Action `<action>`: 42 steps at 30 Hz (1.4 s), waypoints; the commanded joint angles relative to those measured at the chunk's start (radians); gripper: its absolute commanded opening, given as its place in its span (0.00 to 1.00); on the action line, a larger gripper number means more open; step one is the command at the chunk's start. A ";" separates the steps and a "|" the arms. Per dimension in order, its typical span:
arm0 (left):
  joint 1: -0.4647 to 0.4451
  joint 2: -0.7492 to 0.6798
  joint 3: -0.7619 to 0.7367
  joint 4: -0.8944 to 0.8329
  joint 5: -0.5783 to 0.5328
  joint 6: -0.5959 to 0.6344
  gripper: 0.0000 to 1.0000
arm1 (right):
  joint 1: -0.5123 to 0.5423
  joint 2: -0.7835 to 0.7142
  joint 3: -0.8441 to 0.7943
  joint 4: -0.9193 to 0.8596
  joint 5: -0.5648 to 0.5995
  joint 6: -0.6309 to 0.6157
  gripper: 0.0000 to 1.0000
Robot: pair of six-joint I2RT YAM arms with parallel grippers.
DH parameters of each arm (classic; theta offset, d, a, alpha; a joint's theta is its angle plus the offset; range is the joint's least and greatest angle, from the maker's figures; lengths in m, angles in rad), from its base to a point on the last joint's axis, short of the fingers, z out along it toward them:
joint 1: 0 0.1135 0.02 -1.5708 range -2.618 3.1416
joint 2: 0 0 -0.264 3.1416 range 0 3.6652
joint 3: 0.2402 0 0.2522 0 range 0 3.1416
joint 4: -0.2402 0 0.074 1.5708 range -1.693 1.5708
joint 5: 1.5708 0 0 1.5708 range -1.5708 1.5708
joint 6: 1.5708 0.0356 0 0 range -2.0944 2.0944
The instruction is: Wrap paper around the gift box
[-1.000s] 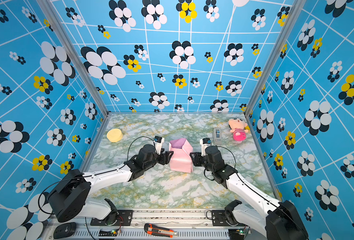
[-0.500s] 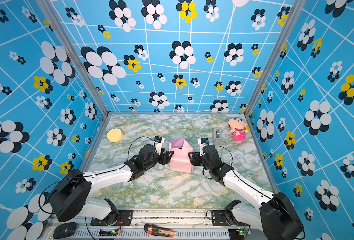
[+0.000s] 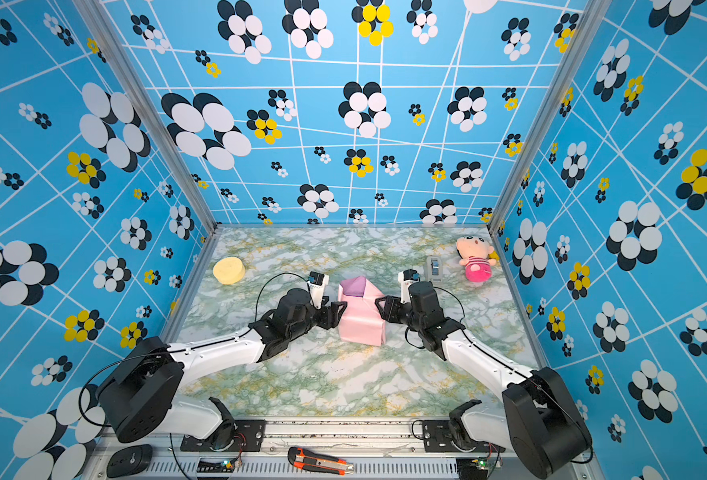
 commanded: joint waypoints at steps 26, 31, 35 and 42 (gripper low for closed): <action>0.004 0.013 0.039 -0.008 -0.060 -0.036 0.49 | 0.048 0.057 -0.013 -0.152 0.080 -0.068 0.52; 0.004 0.018 0.072 -0.048 -0.099 -0.041 0.45 | 0.054 0.065 -0.018 -0.148 0.080 -0.076 0.52; 0.004 0.021 0.079 -0.058 -0.115 -0.047 0.39 | 0.056 0.059 -0.017 -0.145 0.078 -0.077 0.52; -0.013 0.007 0.106 -0.098 -0.146 -0.032 0.23 | 0.063 0.062 -0.013 -0.145 0.078 -0.082 0.52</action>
